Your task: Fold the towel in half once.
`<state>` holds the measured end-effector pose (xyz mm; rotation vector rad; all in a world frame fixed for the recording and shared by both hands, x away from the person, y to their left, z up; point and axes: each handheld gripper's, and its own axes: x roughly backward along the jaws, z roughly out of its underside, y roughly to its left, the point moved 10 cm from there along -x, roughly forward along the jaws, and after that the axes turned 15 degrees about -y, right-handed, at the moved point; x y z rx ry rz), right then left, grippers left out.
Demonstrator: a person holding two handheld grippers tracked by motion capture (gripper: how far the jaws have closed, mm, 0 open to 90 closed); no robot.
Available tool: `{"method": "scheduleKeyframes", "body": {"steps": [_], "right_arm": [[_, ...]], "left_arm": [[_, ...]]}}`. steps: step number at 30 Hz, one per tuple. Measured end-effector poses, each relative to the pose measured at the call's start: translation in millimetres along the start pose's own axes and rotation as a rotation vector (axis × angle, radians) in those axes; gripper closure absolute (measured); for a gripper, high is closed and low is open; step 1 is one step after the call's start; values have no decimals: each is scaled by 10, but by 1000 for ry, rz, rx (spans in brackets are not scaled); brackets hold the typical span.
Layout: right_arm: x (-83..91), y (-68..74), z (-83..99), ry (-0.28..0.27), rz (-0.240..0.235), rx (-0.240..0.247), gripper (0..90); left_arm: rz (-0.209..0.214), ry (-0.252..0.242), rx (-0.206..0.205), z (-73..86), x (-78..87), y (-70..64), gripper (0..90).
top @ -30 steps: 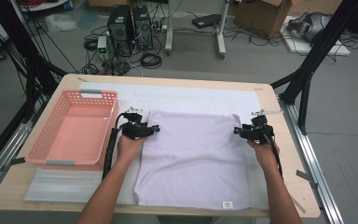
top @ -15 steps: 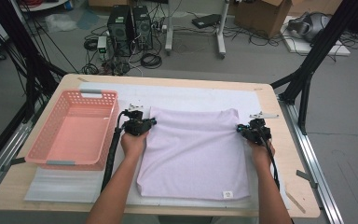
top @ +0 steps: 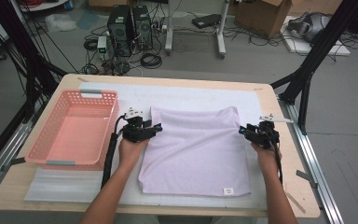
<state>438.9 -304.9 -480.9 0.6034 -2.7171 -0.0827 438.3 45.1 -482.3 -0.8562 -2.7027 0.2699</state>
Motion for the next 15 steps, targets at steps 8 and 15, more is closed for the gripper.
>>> {"method": "scheduleKeyframes", "body": {"steps": [8,15], "right_arm": [[483,288,159,11,-55,62,586],[878,516,438,31,-94,54,574]], "left_arm": [[44,-5,-27,153,386,-233,481],[60,10,-13,344,729,-338,485]]}}
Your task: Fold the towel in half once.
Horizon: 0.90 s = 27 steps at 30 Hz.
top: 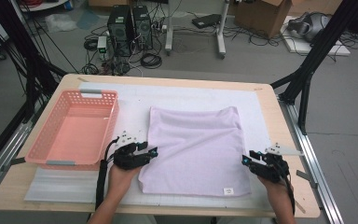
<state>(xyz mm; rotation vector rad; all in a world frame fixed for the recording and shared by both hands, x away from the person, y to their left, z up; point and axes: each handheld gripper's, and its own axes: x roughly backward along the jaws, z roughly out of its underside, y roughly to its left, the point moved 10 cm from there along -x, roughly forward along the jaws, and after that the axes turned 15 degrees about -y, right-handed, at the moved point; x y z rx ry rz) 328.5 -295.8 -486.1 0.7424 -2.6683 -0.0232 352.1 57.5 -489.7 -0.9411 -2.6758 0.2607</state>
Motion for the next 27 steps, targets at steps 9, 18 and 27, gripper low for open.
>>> {"method": "scheduleKeyframes", "body": {"steps": [9,18,27], "right_arm": [[290,274,320,58,-37,-31,574],[399,140,399,73,93,17,875],[548,171,353,-3,73,-32,657]], "left_arm": [[40,125,69,297,351,-92,650],[-63,22,28,222,406,-50,830],[32,54,65,311,525,-220,602]]}}
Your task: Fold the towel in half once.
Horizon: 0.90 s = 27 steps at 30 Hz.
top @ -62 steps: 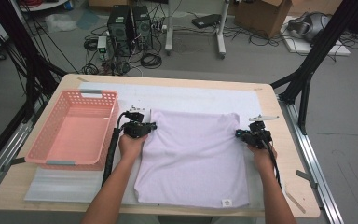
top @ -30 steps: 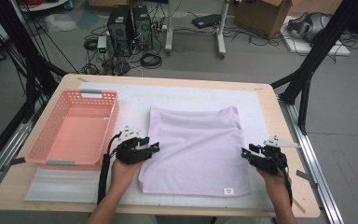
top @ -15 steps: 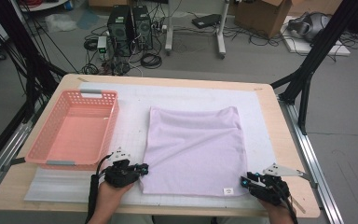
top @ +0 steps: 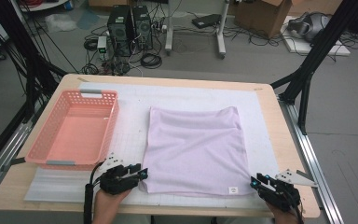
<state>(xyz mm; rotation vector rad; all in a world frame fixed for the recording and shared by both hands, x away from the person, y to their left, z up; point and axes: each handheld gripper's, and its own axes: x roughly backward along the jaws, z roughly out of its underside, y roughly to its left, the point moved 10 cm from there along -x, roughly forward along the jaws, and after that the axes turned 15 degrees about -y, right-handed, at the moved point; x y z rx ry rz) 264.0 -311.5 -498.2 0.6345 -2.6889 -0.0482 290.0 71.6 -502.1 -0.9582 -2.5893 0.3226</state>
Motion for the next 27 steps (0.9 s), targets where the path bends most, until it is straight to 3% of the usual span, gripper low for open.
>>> {"method": "scheduleKeyframes", "body": {"steps": [1,3,5,7,10,11,12,13,14,15,18,20,22,24,25,27], "right_arm": [[9,7,3,-1,1,1,654],[13,10,16,3,0,10,650],[12,12,27,7,2,13,637],[4,6,28,6,3,15,635],[6,10,47,18,3,4,625],[8,11,56,22,-3,1,621],[12,28,64,28,-6,-14,620],[14,39,66,30,-13,-14,618],[19,55,70,35,-19,-16,613],[21,73,68,34,-27,-17,601],[28,138,107,57,-45,-37,567],[16,163,181,93,-44,-20,557],[19,178,203,96,-27,11,585],[34,192,211,109,-20,33,756],[38,216,213,111,-40,20,836],[52,237,216,114,-41,5,865]], "left_arm": [[-1,22,-21,34,-8,-27,627],[-25,62,-93,97,-13,-33,822],[-50,49,-129,68,-6,-18,876],[-91,18,-124,7,31,64,878],[-93,20,-87,1,64,138,876],[-88,21,-80,17,60,127,867],[-77,37,-68,44,49,107,806],[-66,54,-44,71,41,86,683],[-59,46,-36,74,45,65,606],[-59,41,-26,76,54,52,574],[-53,44,5,97,94,25,524],[-43,39,9,113,113,6,509],[-27,29,0,143,122,-40,504],[-57,7,-68,177,127,-58,565],[-87,7,-121,194,142,-52,666],[-69,27,-37,206,161,-80,857]]}}
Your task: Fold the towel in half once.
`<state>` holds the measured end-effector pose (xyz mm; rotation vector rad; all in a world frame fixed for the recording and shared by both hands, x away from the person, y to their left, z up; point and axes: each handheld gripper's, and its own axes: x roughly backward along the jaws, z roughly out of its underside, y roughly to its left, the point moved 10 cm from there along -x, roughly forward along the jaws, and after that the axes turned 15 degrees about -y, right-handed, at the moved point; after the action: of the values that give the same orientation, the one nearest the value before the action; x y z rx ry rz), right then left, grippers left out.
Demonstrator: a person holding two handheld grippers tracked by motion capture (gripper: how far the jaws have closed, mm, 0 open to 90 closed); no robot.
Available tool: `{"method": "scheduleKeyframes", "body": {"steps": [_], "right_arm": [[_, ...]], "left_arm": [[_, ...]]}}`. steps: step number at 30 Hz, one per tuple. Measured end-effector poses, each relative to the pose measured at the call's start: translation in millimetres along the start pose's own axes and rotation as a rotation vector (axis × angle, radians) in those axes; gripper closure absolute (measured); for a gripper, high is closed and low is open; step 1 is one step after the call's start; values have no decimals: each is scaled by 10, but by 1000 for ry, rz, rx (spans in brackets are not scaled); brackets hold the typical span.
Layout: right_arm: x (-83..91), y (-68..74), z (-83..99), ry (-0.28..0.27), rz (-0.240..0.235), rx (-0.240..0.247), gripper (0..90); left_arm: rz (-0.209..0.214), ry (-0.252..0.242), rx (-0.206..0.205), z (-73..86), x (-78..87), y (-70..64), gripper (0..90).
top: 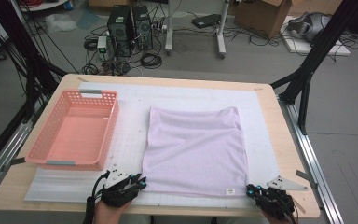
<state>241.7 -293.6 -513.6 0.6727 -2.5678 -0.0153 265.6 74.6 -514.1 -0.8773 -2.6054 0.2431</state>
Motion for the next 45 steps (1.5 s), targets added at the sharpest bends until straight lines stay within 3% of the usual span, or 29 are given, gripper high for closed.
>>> {"method": "scheduleKeyframes", "body": {"steps": [2,6,12,15,16,18,19,21,23,26,27,28,29,30,31,32,34,37,42,43,45], "right_arm": [[44,-2,10,3,-11,-12,873],[263,40,12,-42,-49,-64,875],[551,176,32,-51,-78,-72,875],[644,244,74,-39,-91,-67,872],[643,250,95,-31,-91,-65,850],[596,236,111,-31,-74,-62,705],[569,227,88,-43,-69,-80,641],[526,200,17,-75,-51,-83,604],[450,155,-24,-85,-22,-68,594],[278,120,33,-44,2,-59,604],[223,128,74,-20,4,-46,626],[188,136,110,-1,7,-34,654],[179,131,123,-11,31,-3,722],[190,135,128,-8,16,-11,852],[201,152,132,-4,-11,-46,853],[214,147,139,-1,-11,-50,861],[268,170,149,9,-25,-52,865],[419,206,138,-10,-61,-64,866],[674,336,245,15,-114,-84,855],[685,356,291,34,-123,-85,817],[663,341,291,26,-112,-75,699]], "left_arm": [[6,9,3,17,62,-25,866],[46,-8,45,8,236,-135,869],[96,3,76,69,522,-280,869],[110,13,60,173,621,-317,856],[101,8,42,189,614,-301,814],[84,-8,24,150,538,-240,576],[81,-24,38,96,502,-219,543],[80,-58,31,-18,429,-179,500],[82,-49,43,-45,334,-141,494],[92,13,72,53,173,-133,491],[95,-4,60,57,157,-144,495],[91,-8,44,73,146,-163,543],[65,-2,-2,92,153,-152,615],[68,4,-19,107,162,-150,809],[70,15,19,108,174,-148,847],[76,24,40,108,193,-149,860],[76,17,33,109,269,-153,866],[111,25,45,120,413,-223,866],[136,42,24,269,604,-308,849],[142,34,12,261,596,-310,814],[135,-8,-21,177,531,-276,606]]}}
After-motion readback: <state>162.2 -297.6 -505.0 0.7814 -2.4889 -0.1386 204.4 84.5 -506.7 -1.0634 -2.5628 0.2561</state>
